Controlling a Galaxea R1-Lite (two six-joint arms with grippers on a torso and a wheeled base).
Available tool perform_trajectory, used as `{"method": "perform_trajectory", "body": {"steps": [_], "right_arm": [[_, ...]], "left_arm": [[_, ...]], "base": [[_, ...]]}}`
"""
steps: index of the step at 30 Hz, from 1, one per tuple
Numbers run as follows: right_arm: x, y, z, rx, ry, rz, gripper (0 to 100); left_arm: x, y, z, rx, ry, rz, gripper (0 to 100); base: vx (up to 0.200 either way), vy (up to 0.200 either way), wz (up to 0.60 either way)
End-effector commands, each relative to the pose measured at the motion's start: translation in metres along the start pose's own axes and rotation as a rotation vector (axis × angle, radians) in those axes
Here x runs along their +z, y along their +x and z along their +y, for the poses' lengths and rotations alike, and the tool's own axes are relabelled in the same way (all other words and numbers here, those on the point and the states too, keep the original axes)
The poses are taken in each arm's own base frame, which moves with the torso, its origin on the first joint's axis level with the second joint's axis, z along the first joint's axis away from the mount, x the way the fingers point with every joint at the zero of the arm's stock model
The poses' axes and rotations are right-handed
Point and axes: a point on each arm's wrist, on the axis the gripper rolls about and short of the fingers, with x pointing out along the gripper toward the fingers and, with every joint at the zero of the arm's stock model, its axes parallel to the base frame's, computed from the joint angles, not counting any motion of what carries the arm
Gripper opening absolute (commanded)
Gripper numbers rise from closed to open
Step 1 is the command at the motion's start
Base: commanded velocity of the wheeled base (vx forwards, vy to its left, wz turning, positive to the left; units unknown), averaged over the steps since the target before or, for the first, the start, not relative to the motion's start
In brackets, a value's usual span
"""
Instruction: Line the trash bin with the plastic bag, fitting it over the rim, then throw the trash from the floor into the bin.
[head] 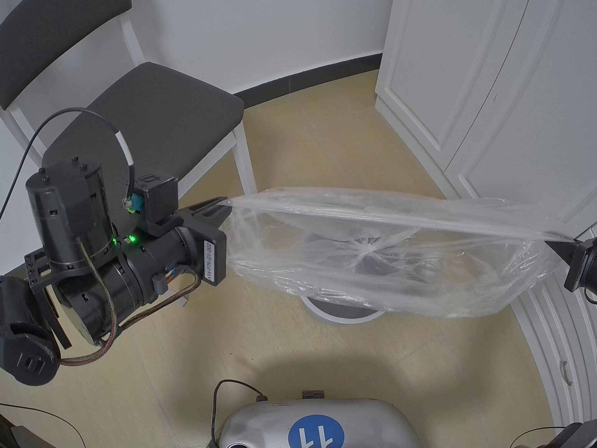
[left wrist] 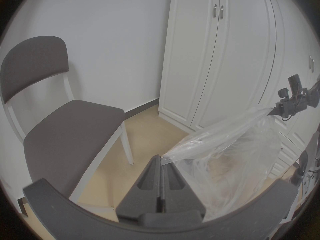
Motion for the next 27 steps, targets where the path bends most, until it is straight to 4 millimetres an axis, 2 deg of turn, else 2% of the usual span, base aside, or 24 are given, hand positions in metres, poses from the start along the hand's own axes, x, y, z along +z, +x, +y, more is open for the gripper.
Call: {"method": "perform_trajectory", "body": {"steps": [1, 8, 17, 22, 27], "right_arm": [[-0.002, 0.0, -0.001, -0.013, -0.013, 0.009, 0], [-0.011, -0.001, -0.001, -0.013, -0.06, 0.032, 0], [-0.015, -0.013, 0.004, 0.027, -0.094, 0.004, 0], [-0.021, -0.016, 0.007, 0.062, -0.116, 0.006, 0], [-0.017, -0.026, 0.008, 0.07, -0.116, -0.043, 0]], "left_arm": [[-0.004, -0.009, 0.014, 0.045, -0.003, 0.008, 0], [-0.011, -0.017, 0.019, 0.059, -0.009, 0.02, 0], [-0.004, -0.012, 0.002, -0.045, -0.023, -0.115, 0], [-0.012, -0.02, -0.001, -0.077, -0.016, -0.105, 0], [-0.016, -0.021, -0.004, -0.107, -0.016, -0.093, 0]], "base": [[0.0, 0.0, 0.0], [0.0, 0.0, 0.0], [0.0, 0.0, 0.0], [0.0, 0.0, 0.0], [0.0, 0.0, 0.0]]}}
